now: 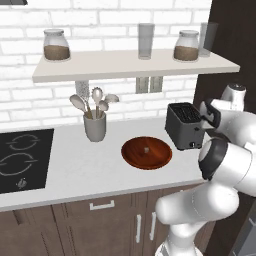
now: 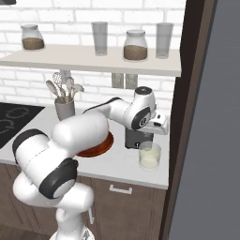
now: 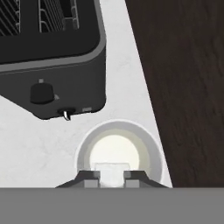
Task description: Grab a lemon wedge from the fridge and one ice cube from the ice bowl, and put them in the glass of lemonade.
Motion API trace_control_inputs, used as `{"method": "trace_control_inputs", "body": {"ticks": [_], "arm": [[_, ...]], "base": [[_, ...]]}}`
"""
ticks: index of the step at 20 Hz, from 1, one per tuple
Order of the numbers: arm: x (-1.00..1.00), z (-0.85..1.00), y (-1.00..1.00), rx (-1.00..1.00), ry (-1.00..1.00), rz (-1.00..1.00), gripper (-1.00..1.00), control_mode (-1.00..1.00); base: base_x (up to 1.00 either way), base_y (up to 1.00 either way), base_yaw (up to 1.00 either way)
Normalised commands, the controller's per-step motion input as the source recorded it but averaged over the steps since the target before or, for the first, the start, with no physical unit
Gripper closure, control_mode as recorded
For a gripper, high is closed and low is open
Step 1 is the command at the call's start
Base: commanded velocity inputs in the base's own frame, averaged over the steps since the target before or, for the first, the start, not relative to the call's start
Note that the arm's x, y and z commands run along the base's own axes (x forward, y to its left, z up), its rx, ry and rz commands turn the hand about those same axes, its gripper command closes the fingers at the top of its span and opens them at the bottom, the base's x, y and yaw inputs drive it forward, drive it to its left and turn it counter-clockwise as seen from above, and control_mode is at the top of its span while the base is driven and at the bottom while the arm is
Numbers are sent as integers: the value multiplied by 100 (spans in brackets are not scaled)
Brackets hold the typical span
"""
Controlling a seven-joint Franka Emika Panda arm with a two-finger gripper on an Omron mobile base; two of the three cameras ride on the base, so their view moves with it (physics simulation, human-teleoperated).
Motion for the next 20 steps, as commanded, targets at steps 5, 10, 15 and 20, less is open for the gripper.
{"method": "trace_control_inputs", "body": {"ticks": [5, 10, 15, 20], "arm": [[0, -1, -16, 3, 0, -14, 100, -100], [0, -8, 0, 0, 0, -8, 100, -100], [0, -33, 1, 0, 0, -2, 100, -100], [0, -14, 3, 0, 0, -2, 100, -100]], "base": [[0, 0, 0], [0, 0, 0], [0, 0, 0], [0, 0, 0]]}}
